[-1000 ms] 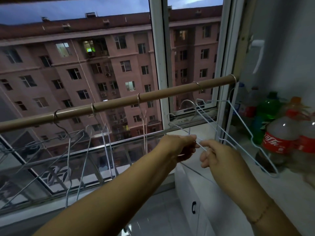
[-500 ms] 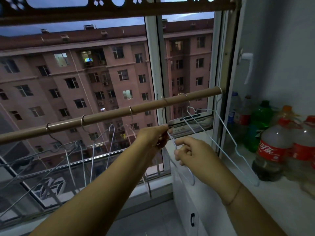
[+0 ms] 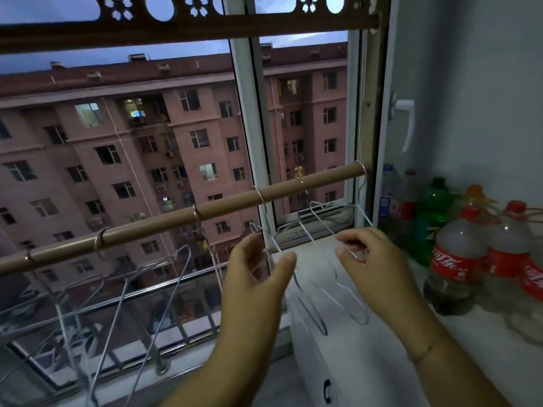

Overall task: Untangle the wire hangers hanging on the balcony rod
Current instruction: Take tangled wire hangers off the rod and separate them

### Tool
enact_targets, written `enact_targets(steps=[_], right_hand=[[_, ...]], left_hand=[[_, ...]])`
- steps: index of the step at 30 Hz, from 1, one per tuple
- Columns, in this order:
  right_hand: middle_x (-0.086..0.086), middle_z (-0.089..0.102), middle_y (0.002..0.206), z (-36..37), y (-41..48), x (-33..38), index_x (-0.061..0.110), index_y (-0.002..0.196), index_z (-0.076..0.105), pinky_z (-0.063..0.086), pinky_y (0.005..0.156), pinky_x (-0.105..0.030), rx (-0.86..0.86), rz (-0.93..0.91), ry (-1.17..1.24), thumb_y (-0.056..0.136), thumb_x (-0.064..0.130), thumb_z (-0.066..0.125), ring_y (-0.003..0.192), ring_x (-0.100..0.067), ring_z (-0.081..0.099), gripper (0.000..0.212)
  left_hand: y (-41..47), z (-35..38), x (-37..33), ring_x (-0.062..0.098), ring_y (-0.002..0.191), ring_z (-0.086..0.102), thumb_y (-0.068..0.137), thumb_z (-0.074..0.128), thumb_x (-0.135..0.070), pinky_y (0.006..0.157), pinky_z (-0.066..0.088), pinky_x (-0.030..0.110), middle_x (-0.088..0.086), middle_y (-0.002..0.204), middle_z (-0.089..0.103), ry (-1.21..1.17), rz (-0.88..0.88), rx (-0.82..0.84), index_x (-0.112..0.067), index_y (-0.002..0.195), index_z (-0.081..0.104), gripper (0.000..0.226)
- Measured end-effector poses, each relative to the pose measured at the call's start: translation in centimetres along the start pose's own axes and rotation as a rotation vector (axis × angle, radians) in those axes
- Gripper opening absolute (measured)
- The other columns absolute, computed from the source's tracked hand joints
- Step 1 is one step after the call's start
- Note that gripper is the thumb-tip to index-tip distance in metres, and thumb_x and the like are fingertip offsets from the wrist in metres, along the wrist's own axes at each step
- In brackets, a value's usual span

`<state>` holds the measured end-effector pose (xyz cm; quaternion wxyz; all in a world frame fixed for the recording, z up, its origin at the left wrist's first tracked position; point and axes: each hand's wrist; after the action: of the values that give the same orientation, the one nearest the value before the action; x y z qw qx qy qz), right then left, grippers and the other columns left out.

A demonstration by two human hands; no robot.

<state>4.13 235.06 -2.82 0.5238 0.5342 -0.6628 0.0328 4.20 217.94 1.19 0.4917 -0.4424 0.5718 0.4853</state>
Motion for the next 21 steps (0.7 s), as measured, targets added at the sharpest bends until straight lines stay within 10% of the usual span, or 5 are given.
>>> enact_targets(steps=[7,10,16,21], right_hand=[[0.007,0.063,0.084,1.2,-0.3,-1.4,0.015,0.100,0.063,0.045,0.067,-0.012,0.197,0.182,0.105,0.086,0.028,0.060,0.079,-0.006,0.060,0.019],[-0.001,0.065,0.086,1.7,-1.1,-1.8,0.016,0.095,0.062,0.054,0.085,-0.034,0.262,0.215,0.182,0.087,0.023,0.058,0.087,-0.015,0.063,0.011],[0.003,0.065,0.074,1.5,-1.0,-2.4,0.023,0.085,0.065,0.050,0.065,-0.019,0.165,0.161,0.170,0.090,0.017,0.054,0.072,-0.010,0.062,0.013],[-0.002,0.063,0.072,1.7,1.9,-2.0,0.021,0.084,0.065,0.051,0.067,-0.030,0.088,0.158,0.195,0.090,0.022,0.054,0.071,-0.018,0.060,0.013]], left_hand=[[3.8,6.2,-0.9,0.018,0.121,0.044,0.089,0.060,-0.028,0.094,0.032,0.030,0.007,0.140,0.045,-0.038,-0.276,0.169,-0.013,0.140,0.035,0.059],[5.4,7.6,0.2,0.024,0.111,0.050,0.089,0.061,-0.024,0.090,0.034,0.031,0.011,0.105,0.056,-0.087,-0.481,0.144,-0.001,0.127,0.047,0.047],[7.5,7.8,1.5,0.016,0.060,0.053,0.091,0.056,-0.008,0.067,0.048,0.027,0.008,0.065,0.059,-0.198,-0.406,0.038,-0.006,0.077,0.063,0.016],[9.7,9.1,0.6,0.015,0.057,0.052,0.089,0.059,-0.011,0.060,0.049,0.027,0.006,0.064,0.057,-0.235,-0.333,0.034,0.001,0.100,0.067,0.017]])
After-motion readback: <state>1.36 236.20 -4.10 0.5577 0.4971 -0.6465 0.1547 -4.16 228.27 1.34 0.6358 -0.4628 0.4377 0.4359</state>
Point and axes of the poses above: each hand's wrist, its own y-axis towards the middle knuckle, its own z-axis out of the palm, x = y × z
